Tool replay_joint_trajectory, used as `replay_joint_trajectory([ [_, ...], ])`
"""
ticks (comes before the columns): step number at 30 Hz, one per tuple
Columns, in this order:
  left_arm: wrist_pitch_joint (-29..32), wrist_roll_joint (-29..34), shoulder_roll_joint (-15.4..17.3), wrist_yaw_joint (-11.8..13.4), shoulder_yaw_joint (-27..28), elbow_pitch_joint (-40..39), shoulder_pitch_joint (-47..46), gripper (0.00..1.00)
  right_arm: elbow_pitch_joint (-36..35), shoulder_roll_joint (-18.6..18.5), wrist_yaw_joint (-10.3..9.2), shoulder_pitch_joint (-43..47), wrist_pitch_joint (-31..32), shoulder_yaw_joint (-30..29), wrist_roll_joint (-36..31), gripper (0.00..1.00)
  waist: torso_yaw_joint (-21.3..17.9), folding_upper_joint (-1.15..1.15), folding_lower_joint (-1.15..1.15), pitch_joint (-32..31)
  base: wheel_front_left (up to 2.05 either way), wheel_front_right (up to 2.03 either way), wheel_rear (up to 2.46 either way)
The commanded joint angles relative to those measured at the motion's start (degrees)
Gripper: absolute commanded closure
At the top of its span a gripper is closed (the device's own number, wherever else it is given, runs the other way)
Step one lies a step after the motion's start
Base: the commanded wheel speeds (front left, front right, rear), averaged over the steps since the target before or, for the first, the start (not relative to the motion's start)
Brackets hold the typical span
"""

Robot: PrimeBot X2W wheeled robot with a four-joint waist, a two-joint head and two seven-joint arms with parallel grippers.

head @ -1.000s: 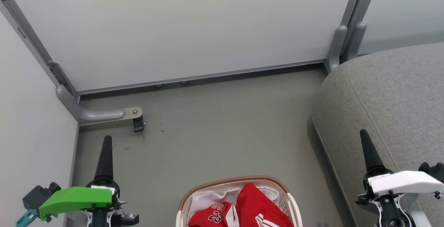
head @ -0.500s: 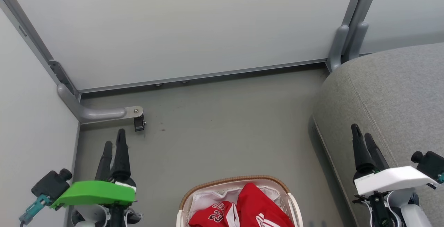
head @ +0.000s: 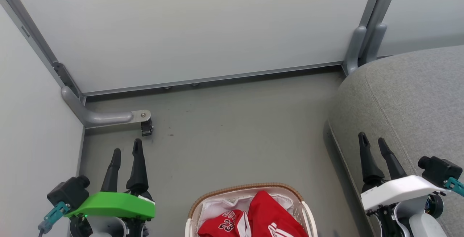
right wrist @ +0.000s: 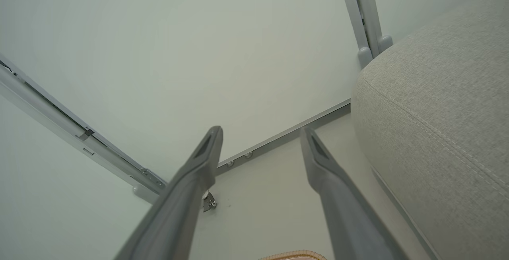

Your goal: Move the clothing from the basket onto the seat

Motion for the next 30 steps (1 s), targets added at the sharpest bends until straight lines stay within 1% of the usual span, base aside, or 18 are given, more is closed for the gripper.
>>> replay_joint_trajectory([
  [1,-0.5,1.7,0.4,0.5,-0.1,-0.3,0.2,0.00,-0.4,-0.4,0.16,0.0,-0.6,0.1,-1.8,0.00,0.0,0.00,0.00,0.0,0.00,0.00,0.00],
  [14,-2.5,8.8,0.5,1.4,-1.7,1.3,0.6,0.00,-0.2,-0.5,0.21,0.0,-2.6,1.0,-10.8,0.00,0.4,0.00,0.00,0.2,0.00,0.00,0.00],
  [30,-4.6,15.9,0.5,2.0,-3.2,3.6,1.0,0.00,0.1,-0.6,0.26,0.3,-4.7,2.1,-20.0,0.00,0.6,0.00,0.00,0.5,0.00,0.00,0.00],
])
